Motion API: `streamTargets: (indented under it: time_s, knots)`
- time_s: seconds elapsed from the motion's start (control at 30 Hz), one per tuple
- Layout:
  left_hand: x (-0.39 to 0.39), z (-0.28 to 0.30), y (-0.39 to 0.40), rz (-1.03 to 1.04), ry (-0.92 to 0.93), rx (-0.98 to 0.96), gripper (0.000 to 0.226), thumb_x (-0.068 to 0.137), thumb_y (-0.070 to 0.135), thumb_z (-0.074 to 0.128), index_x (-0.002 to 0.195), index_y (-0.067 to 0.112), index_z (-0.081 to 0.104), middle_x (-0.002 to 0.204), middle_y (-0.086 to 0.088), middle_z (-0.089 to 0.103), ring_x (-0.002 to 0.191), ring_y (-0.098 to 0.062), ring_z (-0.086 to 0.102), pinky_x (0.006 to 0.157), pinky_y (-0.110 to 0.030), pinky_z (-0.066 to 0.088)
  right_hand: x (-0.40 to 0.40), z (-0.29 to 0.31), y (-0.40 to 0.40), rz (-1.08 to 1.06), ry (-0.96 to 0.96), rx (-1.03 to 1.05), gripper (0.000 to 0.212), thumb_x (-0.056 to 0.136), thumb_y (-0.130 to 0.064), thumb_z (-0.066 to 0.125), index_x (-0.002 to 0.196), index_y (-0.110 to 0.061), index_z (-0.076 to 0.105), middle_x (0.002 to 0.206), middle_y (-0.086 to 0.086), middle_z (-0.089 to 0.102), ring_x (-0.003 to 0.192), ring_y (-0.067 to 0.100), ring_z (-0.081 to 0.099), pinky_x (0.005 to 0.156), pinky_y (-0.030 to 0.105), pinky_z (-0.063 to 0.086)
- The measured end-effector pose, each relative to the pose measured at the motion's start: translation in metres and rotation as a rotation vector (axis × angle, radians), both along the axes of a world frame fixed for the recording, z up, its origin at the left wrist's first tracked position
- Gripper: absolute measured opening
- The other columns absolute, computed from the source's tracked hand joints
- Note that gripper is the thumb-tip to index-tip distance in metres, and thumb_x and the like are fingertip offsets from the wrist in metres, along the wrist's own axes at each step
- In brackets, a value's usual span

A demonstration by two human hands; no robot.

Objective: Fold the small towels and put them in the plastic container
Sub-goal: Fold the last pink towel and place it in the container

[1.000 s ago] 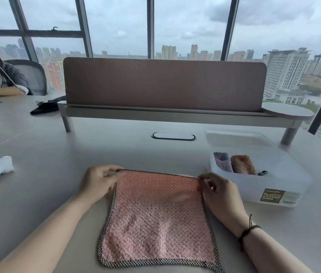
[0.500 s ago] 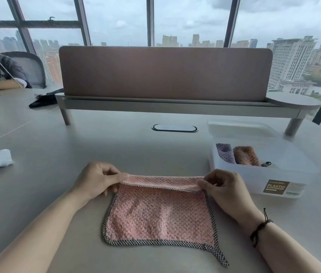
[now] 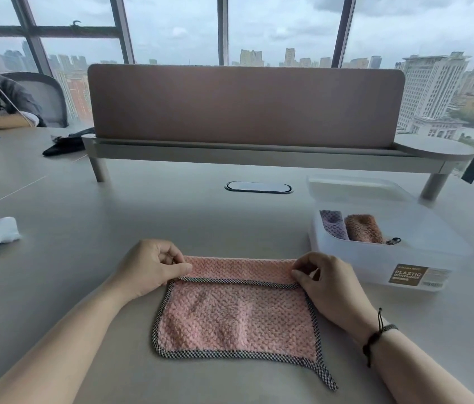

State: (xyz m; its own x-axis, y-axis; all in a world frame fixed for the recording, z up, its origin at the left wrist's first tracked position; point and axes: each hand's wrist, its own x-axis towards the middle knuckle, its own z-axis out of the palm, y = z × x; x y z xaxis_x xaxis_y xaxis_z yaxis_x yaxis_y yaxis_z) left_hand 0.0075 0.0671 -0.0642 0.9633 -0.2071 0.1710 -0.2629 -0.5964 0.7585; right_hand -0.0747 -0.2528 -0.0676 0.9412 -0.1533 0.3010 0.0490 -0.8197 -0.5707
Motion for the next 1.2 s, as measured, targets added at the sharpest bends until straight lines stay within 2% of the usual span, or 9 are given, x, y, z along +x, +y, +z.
streamTargets:
  time_s: [0.13,0.27,0.43,0.5,0.6,0.73,0.87,0.97,1.2]
  knots:
    - [0.001,-0.001,-0.002,0.033,-0.072,0.062,0.019,0.071,0.024,0.088,0.064,0.020,0.071,0.043,0.011,0.049,0.041,-0.002,0.038,0.049,-0.023,0.032,0.001,-0.002,0.000,0.006,-0.029,-0.035,0.006,0.082,-0.022,0.076,0.083,-0.026,0.073,0.075,-0.014,0.067,0.067,-0.002,0.056,0.059,0.005,0.037]
    - [-0.004,-0.004,-0.004,0.071,-0.228,0.205,0.017,0.072,0.025,0.088,0.066,0.027,0.071,0.048,0.011,0.048,0.047,-0.007,0.046,0.050,-0.021,0.035,-0.002,-0.002,0.004,-0.005,-0.041,-0.108,0.003,0.083,-0.026,0.073,0.085,-0.025,0.071,0.082,-0.010,0.066,0.076,0.014,0.063,0.067,0.028,0.051]
    - [-0.019,0.005,-0.020,-0.011,-0.504,0.206,0.020,0.085,0.044,0.065,0.092,0.030,0.077,0.090,0.015,0.066,0.084,-0.004,0.062,0.073,-0.025,0.051,-0.015,0.008,0.024,-0.051,-0.282,-0.278,0.008,0.088,-0.032,0.068,0.085,-0.026,0.070,0.082,-0.007,0.058,0.066,0.021,0.061,0.053,0.032,0.050]
    - [-0.030,0.007,-0.033,-0.169,-0.438,0.256,0.045,0.090,0.058,0.048,0.119,0.030,0.071,0.125,0.014,0.064,0.116,-0.003,0.058,0.098,-0.026,0.048,-0.018,0.010,0.040,0.055,-0.343,-0.289,0.021,0.093,-0.041,0.060,0.100,-0.025,0.071,0.095,-0.006,0.064,0.082,0.019,0.064,0.066,0.032,0.053]
    - [-0.048,0.001,-0.057,-0.395,-0.239,0.485,0.072,0.091,0.067,0.022,0.155,0.034,0.027,0.163,0.017,0.018,0.150,-0.001,0.013,0.124,-0.030,0.015,-0.021,0.004,0.065,0.261,-0.100,-0.349,0.066,0.097,-0.066,0.027,0.143,-0.023,0.046,0.148,-0.003,0.048,0.137,0.017,0.043,0.114,0.036,0.035]
    - [-0.056,-0.009,-0.069,-0.449,-0.158,0.816,0.079,0.086,0.057,0.007,0.156,0.027,-0.012,0.164,0.012,-0.014,0.150,-0.009,-0.021,0.123,-0.031,-0.012,-0.022,-0.005,0.072,0.370,0.202,-0.417,0.091,0.084,-0.082,0.003,0.157,-0.027,-0.001,0.165,-0.009,-0.001,0.150,0.004,-0.009,0.124,0.037,0.000]
    - [-0.053,-0.012,-0.066,-0.410,-0.166,0.857,0.071,0.097,0.063,0.016,0.156,0.034,-0.011,0.163,0.018,-0.018,0.150,-0.012,-0.023,0.124,-0.034,-0.010,-0.019,-0.006,0.065,0.355,0.266,-0.465,0.095,0.083,-0.083,0.004,0.157,-0.024,-0.005,0.165,-0.009,-0.007,0.149,0.003,-0.014,0.124,0.037,-0.003]
    - [-0.053,-0.008,-0.060,-0.387,-0.101,0.860,0.085,0.078,0.081,-0.002,0.153,0.043,-0.014,0.161,0.023,-0.020,0.149,-0.011,-0.025,0.122,-0.034,-0.013,-0.019,-0.006,0.060,0.330,0.301,-0.487,0.096,0.083,-0.085,0.006,0.157,-0.024,-0.003,0.164,-0.009,-0.010,0.149,0.005,-0.015,0.123,0.037,-0.006]
    - [-0.054,-0.006,-0.052,-0.314,-0.057,0.858,0.083,0.082,0.088,0.007,0.151,0.048,-0.017,0.160,0.020,-0.022,0.149,-0.013,-0.026,0.123,-0.039,-0.012,-0.022,-0.006,0.048,0.289,0.289,-0.490,0.099,0.080,-0.087,0.003,0.157,-0.025,-0.002,0.164,-0.009,-0.009,0.149,0.005,-0.015,0.124,0.040,-0.006]
